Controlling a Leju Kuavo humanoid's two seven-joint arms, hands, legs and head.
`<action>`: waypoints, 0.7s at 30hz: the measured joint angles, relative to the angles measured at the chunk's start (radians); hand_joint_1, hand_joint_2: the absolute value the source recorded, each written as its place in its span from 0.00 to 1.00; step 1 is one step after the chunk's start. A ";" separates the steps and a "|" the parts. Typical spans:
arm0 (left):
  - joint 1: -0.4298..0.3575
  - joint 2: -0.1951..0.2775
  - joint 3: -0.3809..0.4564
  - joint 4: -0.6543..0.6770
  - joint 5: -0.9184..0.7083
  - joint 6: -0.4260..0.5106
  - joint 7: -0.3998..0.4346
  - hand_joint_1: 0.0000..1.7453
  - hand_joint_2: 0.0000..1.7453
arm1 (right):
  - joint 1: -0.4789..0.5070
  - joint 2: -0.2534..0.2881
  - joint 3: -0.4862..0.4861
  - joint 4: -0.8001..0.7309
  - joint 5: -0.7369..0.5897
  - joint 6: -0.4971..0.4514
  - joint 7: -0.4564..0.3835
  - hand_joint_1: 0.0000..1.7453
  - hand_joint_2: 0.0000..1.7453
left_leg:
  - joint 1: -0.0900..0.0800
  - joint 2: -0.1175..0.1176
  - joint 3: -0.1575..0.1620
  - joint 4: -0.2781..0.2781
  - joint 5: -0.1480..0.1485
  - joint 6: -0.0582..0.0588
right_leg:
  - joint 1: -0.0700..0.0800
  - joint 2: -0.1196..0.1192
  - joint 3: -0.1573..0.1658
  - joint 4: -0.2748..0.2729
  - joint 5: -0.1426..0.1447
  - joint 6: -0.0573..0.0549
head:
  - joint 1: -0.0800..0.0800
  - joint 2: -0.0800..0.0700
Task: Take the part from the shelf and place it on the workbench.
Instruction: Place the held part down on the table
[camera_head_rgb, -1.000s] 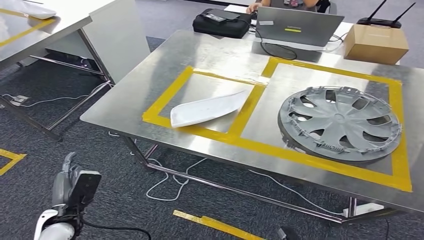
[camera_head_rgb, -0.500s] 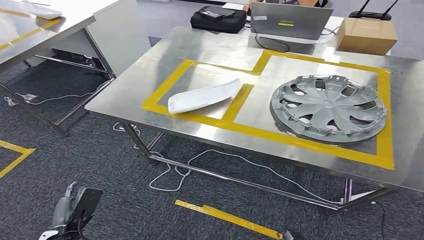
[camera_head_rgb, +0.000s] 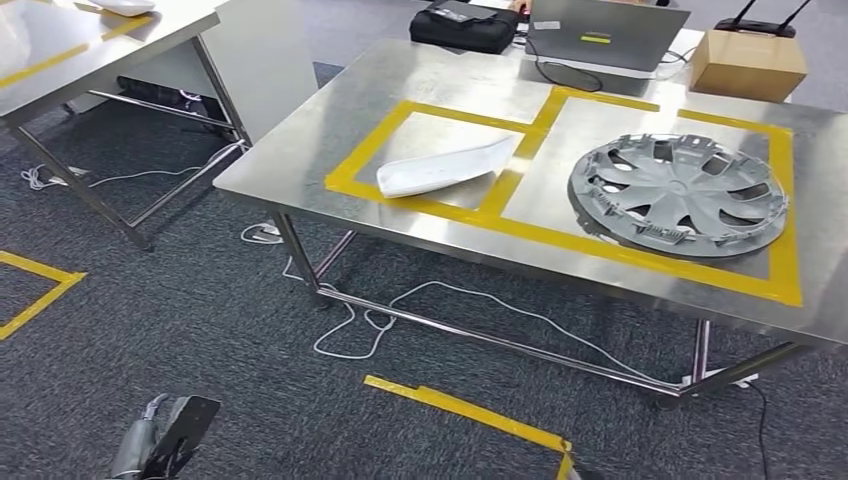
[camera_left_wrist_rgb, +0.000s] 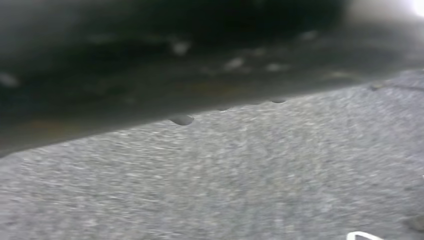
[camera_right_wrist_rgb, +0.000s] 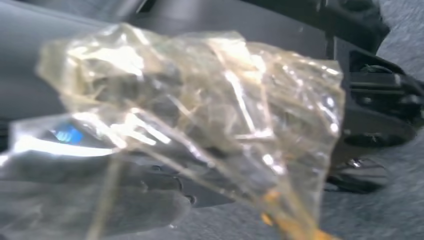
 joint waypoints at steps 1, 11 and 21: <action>-0.001 -0.001 0.000 0.010 -0.004 -0.002 0.003 0.00 0.00 | -0.001 -0.003 0.003 0.000 -0.005 -0.002 0.000 0.00 0.00 | -0.002 0.000 -0.016 0.001 0.012 -0.001 | 0.002 0.000 0.043 -0.049 0.031 -0.006 | 0.000 0.000; -0.008 -0.005 0.005 0.056 -0.013 -0.014 0.011 0.00 0.00 | -0.006 -0.015 0.025 -0.007 -0.019 -0.008 0.017 0.00 0.00 | -0.004 -0.002 -0.059 0.015 0.060 -0.031 | 0.009 -0.008 0.230 -0.352 0.043 -0.040 | -0.004 0.000; -0.033 -0.008 0.002 0.141 0.014 -0.040 0.021 0.00 0.00 | -0.005 -0.024 0.050 -0.007 -0.041 -0.013 0.017 0.00 0.00 | 0.019 -0.004 0.109 0.072 -0.081 -0.056 | 0.011 -0.016 0.052 -0.286 0.148 -0.031 | -0.013 0.000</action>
